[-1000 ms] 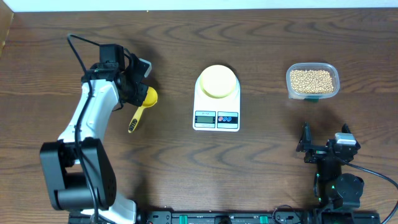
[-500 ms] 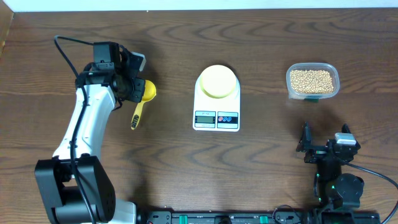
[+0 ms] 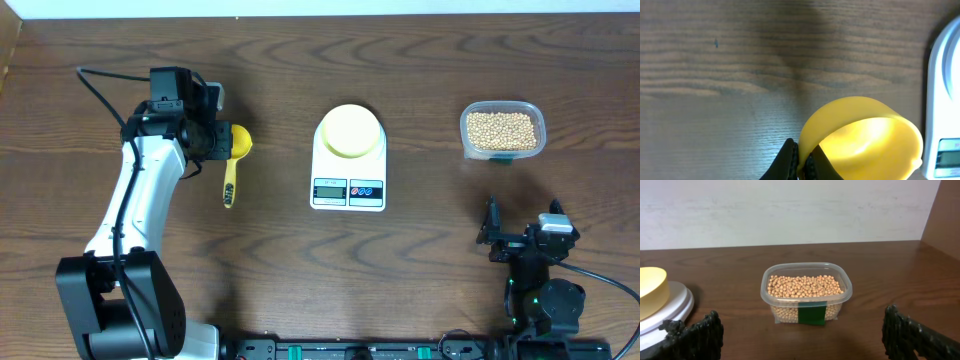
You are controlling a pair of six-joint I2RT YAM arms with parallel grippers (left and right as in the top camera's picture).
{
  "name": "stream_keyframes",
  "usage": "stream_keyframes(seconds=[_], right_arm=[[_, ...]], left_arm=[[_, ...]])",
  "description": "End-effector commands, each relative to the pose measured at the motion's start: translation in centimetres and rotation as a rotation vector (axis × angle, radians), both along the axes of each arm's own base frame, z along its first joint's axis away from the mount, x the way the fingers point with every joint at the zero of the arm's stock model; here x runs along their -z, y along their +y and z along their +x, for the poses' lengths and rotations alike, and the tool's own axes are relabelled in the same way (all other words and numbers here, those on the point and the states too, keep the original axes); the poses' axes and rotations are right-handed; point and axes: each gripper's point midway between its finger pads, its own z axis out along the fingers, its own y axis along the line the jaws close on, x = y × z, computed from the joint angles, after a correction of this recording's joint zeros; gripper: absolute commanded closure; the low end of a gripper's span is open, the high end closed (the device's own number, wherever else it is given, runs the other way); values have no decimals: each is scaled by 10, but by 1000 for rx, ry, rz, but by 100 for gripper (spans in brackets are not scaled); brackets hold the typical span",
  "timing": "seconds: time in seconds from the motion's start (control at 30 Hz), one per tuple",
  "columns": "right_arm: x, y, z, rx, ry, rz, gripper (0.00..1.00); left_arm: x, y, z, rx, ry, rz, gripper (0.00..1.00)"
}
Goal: Scoop item into bowl and weigh 50g on scale
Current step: 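Lift the yellow scoop with the left gripper and rotate it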
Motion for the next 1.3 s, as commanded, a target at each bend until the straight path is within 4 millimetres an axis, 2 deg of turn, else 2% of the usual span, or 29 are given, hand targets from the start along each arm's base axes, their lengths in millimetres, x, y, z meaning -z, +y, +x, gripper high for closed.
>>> stream_keyframes(seconds=[0.0, 0.2, 0.43, 1.03, 1.27], right_arm=[[1, 0, 0, 0, 2, -11, 1], [1, 0, 0, 0, 2, -11, 1], [1, 0, 0, 0, 2, -11, 1], [1, 0, 0, 0, 2, -11, 1], [1, 0, 0, 0, 2, -11, 1]], left_arm=[[-7, -1, 1, -159, -6, -86, 92], [-9, -1, 5, -375, 5, -192, 92], [-9, -1, 5, -519, 25, -262, 92], [-9, -1, 5, -573, 33, -287, 92], [-13, -1, 5, -729, 43, -367, 92]])
